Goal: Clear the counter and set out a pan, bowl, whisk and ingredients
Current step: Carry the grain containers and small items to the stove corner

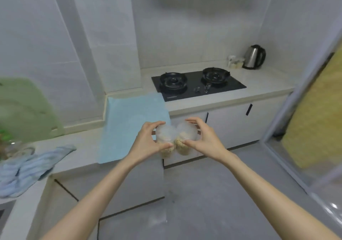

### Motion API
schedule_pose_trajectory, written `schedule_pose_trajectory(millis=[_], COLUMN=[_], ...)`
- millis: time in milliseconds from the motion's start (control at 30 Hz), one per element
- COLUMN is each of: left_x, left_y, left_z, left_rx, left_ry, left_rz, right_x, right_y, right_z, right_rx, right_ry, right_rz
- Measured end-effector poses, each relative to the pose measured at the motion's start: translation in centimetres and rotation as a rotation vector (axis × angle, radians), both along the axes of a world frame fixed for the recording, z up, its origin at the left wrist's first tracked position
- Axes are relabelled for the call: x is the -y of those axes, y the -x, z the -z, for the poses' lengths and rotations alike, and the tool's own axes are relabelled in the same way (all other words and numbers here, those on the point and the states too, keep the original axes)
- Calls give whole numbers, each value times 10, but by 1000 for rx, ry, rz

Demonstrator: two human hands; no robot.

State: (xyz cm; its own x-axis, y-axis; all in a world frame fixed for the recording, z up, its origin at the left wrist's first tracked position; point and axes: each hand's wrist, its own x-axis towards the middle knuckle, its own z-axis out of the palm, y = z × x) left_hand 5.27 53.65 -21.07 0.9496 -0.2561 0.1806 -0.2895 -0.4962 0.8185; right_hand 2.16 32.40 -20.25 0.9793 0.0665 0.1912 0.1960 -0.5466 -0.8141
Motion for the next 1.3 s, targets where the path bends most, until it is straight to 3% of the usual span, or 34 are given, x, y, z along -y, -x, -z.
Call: schedule_pose_trajectory(millis=[233,467,833,1300], left_x=[116,248,472,650], left_y=[-126,-218,-338,-520], left_z=[-13,-12,-9,15], left_rx=[33,34,-20,-14], left_ry=[-11,-2,46,47], left_rz=[219,310,295,315], right_x=[103,223,447,629], right_y=[-81,-150,-278,-458], right_z=[-15,-8,-11,11], right_rx=[27,32,56,4], right_ry=[32,-9,52,62], right_rz=[229,346,329,316])
